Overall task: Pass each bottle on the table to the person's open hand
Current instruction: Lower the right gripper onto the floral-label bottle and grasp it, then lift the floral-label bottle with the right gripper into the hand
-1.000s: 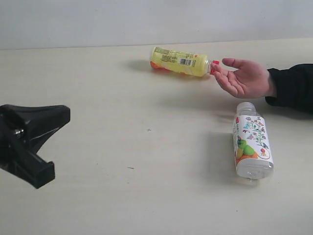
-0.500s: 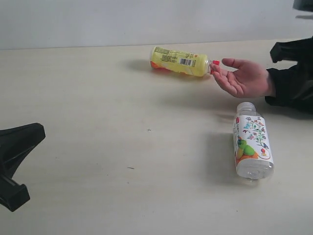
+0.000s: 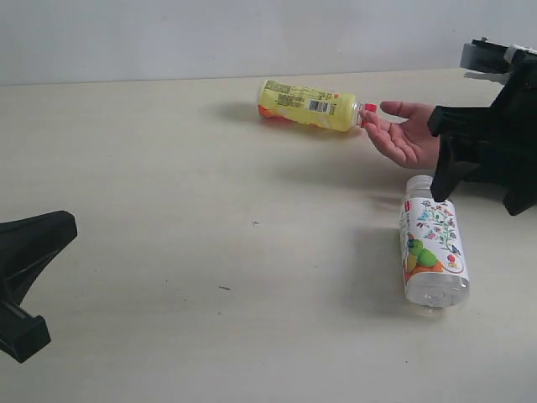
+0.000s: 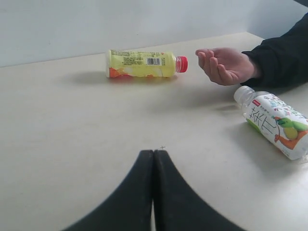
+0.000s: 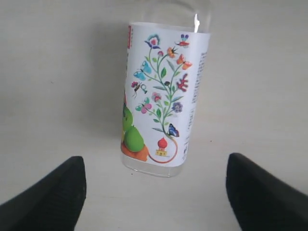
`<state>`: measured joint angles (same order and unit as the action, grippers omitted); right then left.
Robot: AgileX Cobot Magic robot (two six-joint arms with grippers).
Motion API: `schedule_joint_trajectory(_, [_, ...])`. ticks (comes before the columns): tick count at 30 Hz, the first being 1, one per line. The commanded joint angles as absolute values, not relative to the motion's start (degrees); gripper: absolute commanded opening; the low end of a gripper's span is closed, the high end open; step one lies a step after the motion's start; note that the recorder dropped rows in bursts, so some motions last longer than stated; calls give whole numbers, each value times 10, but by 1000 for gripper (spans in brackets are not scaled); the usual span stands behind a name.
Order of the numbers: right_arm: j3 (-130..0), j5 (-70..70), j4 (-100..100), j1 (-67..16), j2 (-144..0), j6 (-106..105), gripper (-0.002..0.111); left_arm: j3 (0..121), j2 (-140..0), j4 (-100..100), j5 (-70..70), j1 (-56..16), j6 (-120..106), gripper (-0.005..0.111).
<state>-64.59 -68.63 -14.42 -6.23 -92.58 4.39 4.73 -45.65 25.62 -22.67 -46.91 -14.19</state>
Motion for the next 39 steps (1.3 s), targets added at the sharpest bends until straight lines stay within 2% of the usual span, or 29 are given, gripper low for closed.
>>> schedule_joint_trajectory(1, [-650, -684, -124, -90, -939, 50, 76, 45, -453, 261, -237, -468, -136, 0])
schedule_joint_trajectory(7, [-650, -601, -31, -158, -949, 163, 76, 45, -453, 261, -237, -468, -136, 0])
schedule_joint_trajectory(26, [-649, -541, -27, -160, -1096, 226, 74, 45, -453, 261, -237, -468, -136, 0])
schedule_joint_trajectory(28, [-649, -541, -27, -160, -1099, 226, 67, 45, -453, 261, -237, -468, -136, 0])
schedule_joint_trajectory(30, [-649, -541, -28, -160, -1100, 226, 51, 45, -453, 261, -237, -468, -136, 0])
schedule_joint_trajectory(37, [-649, -567, -30, -160, -1096, 225, 3, 45, -453, 261, -237, -468, -136, 0])
schedule_joint_trajectory(39, [-649, -590, -30, -160, -1089, 215, 0, 45, -453, 261, -237, -468, -136, 0])
